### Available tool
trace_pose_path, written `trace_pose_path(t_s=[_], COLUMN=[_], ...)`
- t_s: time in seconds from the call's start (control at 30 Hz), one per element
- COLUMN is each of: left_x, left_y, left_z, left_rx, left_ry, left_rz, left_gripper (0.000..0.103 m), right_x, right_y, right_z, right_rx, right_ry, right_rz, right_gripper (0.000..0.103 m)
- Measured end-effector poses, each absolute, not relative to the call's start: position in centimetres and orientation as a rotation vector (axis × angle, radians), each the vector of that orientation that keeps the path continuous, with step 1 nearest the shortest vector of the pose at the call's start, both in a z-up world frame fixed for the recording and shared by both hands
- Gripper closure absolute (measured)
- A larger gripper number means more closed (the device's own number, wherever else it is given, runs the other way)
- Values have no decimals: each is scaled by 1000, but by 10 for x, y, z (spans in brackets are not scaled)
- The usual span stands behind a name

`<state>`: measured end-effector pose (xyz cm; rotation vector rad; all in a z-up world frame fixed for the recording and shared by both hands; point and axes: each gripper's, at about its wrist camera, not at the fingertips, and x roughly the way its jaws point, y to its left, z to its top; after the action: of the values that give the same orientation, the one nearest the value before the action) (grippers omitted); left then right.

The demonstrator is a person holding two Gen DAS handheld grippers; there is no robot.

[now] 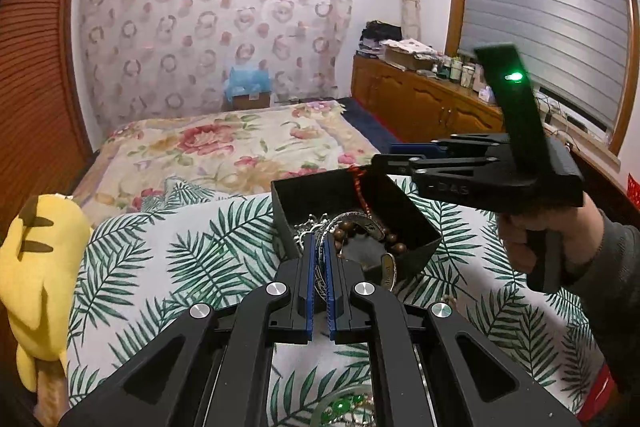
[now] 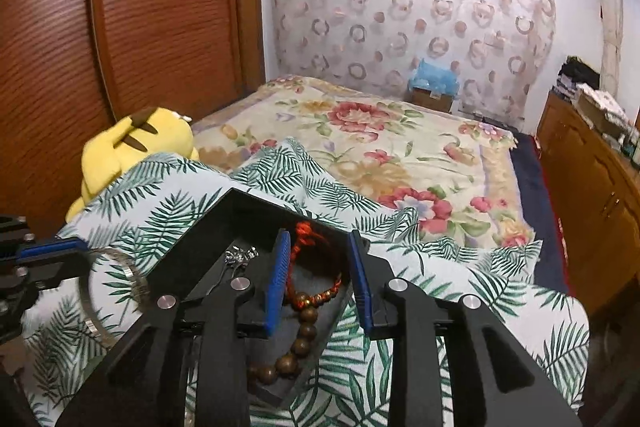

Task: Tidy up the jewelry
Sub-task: 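Open the left tool to drop the red bracelet into the box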

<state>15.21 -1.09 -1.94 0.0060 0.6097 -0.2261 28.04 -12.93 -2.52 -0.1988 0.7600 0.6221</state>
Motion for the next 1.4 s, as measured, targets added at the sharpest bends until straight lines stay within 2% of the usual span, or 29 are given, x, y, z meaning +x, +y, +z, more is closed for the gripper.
trace_pose_path(t_s=[0.73,0.8,1.1,1.4], left_x=[215,218,213,166], left_y=[-48,-49,-50,-54], left_z=[-38,-42,-40,-37], left_rx=[82,90,88,134], left_ry=[708,723,737,699], left_rz=[-191,-189,-190,-224], left_gripper=[99,103,103,103], right_x=[221,215,199,178], right_y=[-203,-204,-201,-193], right_z=[-26,-28,-45,-71], right_rx=[-140,-140,-162,-187], right_ry=[727,729,775,871], right_rz=[622,630,649,708], right_gripper=[71,71,71,71])
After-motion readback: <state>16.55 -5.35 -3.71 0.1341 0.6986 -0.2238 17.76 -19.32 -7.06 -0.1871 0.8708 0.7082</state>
